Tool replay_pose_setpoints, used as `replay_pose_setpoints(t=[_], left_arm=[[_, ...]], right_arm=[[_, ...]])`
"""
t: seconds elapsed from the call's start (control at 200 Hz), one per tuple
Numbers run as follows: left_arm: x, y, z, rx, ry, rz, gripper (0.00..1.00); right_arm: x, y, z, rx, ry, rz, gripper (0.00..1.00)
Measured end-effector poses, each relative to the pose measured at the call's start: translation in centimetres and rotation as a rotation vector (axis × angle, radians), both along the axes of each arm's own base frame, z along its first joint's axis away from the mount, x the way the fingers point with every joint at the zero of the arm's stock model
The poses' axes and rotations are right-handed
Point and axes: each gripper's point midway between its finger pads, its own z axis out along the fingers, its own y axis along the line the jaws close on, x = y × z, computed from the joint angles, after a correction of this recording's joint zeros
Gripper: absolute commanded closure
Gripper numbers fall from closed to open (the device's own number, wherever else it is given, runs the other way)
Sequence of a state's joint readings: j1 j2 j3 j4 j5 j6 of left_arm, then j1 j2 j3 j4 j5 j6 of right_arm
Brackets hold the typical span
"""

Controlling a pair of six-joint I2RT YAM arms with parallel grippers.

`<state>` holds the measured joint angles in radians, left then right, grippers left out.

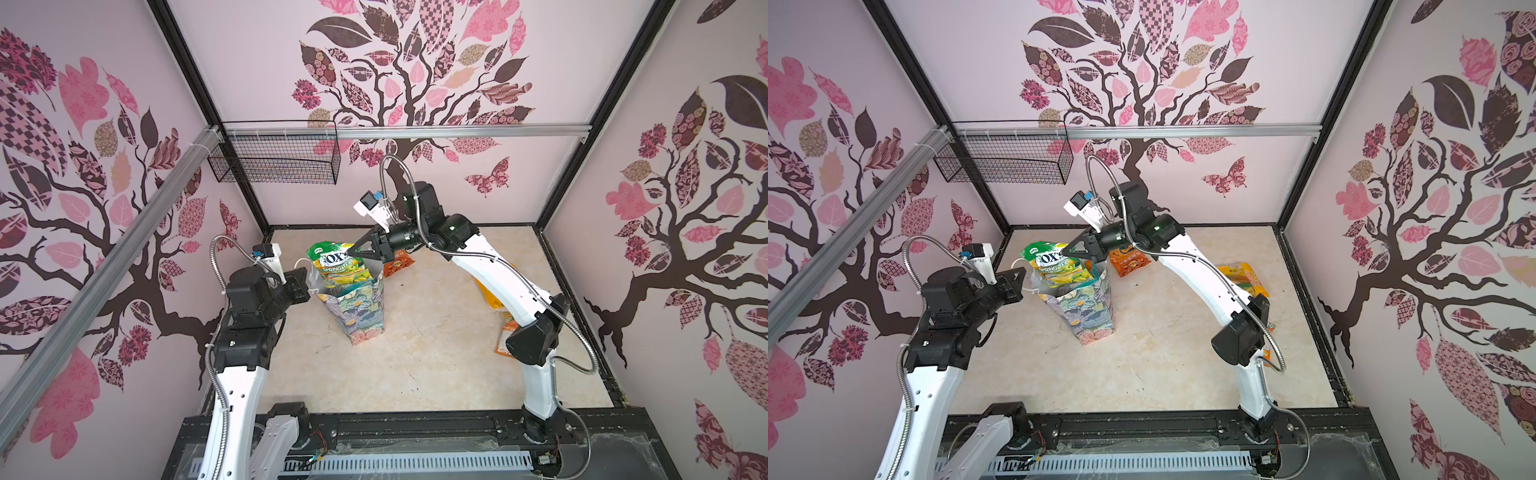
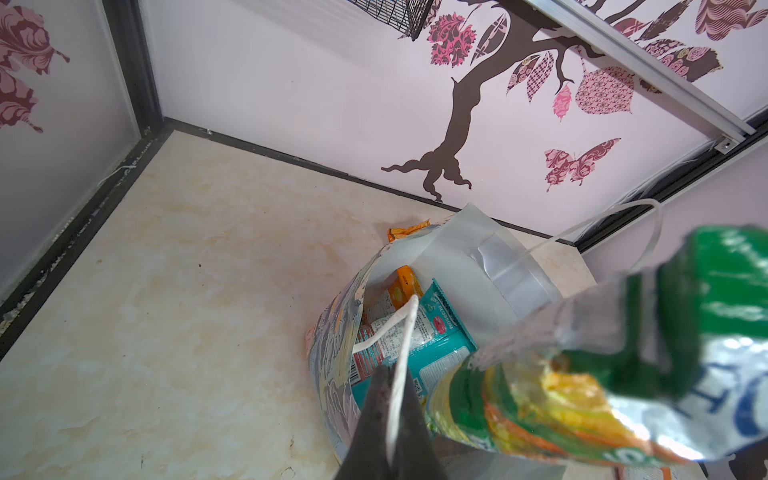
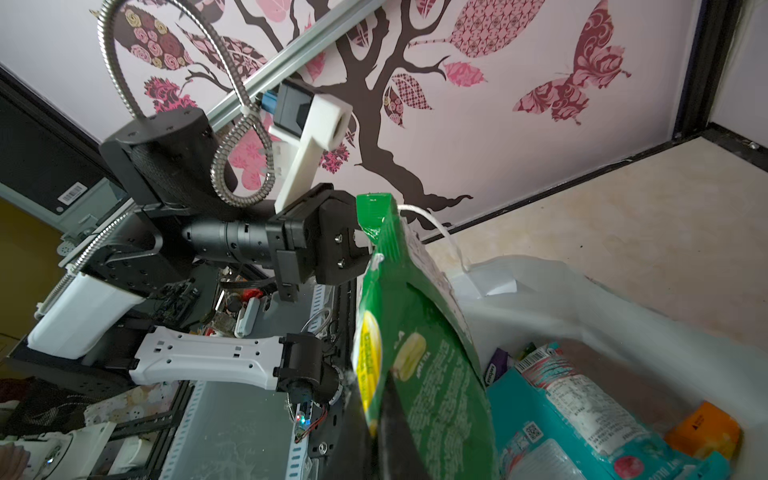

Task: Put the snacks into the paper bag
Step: 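Lower the green packet into the bag opening held by the left gripper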

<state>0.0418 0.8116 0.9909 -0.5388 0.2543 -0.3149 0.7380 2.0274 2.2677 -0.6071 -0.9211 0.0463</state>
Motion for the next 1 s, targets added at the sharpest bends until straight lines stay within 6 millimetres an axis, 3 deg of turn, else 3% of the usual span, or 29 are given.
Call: replay_pose_setpoints(t=[0.355,0.72,1.0], left_arm=[[0.1,0.1,0.1,-0.004,-0.004,0.000,1.00],[0.2,0.0,0.0,-0.007,-0.004,-0.006,1.00],[0.2,-0.1,-0.1,-0.009,-0.002,-0.011,1.00]], right_arm=[[-0.6,-0.4,-2.3,-0.065,-0.004,0.037,1.00],[-1.3,-0.6,-3.3,-0.082,0.007,0.081,1.00],[-1.2,0.0,-8.2,-0.110,0.102,0.100,1.00]])
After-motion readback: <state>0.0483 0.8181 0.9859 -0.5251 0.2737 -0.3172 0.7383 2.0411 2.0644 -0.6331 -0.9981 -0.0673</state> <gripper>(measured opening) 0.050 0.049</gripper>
